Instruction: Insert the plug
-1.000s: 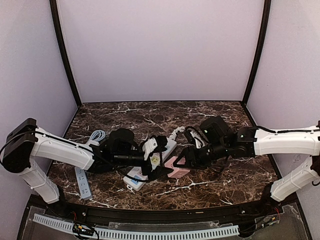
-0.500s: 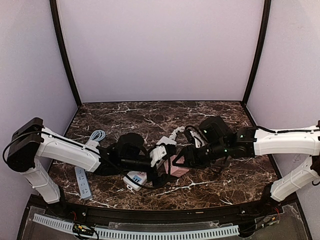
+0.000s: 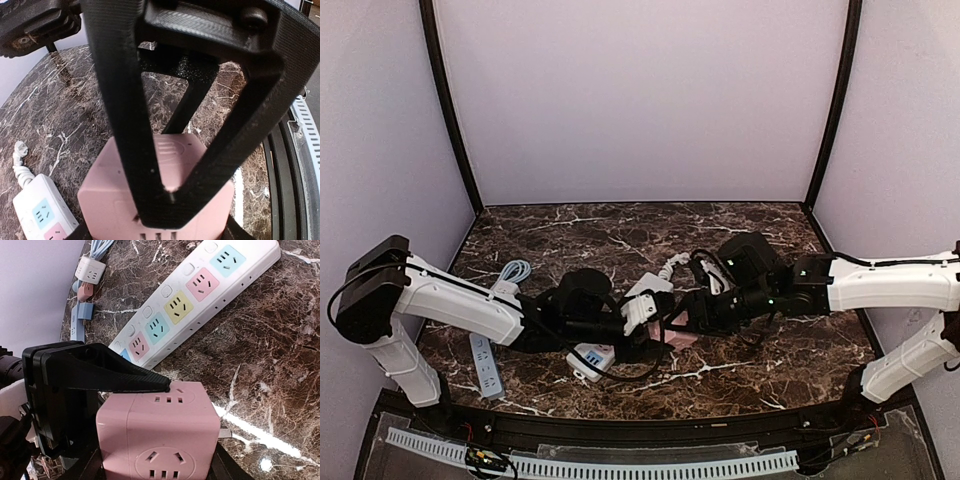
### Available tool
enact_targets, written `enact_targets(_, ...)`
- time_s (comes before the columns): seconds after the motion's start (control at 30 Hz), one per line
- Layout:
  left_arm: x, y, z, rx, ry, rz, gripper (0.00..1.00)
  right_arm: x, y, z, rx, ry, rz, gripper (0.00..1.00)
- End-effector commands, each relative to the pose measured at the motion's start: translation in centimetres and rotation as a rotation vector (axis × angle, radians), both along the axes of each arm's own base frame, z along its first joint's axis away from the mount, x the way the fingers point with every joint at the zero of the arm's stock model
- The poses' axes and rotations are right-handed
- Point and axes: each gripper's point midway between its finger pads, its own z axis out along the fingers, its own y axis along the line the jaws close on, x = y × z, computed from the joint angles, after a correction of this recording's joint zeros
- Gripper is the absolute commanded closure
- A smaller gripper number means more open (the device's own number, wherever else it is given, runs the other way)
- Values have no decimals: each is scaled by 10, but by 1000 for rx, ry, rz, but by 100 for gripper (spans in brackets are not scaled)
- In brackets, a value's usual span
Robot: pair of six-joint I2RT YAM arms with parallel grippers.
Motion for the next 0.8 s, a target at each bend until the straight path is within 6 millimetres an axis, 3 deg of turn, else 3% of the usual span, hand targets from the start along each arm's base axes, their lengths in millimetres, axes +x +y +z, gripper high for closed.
enact_targets(0.0, -5, 0, 13, -15, -29, -33, 60, 0, 14, 34, 92, -69, 28, 44)
enact_targets(0.13, -12, 12, 16, 20, -63, -69, 64, 3, 0, 41, 48, -114, 11, 5)
enact_targets(0.17, -13, 14, 22, 18, -71, -76, 64, 3, -4, 44, 40, -129, 6, 2)
enact_targets(0.37, -19, 36, 22, 114, -45, -141, 65, -5, -26, 69, 32, -242, 51, 1)
enact_targets(0.57, -24, 50, 24, 188, -36, -190, 66, -7, -41, 60, -47, -375, 148, 1)
enact_targets(0.77, -27, 57, 20, 214, 24, -229, 66, -16, -30, 48, -112, -548, 309, 1)
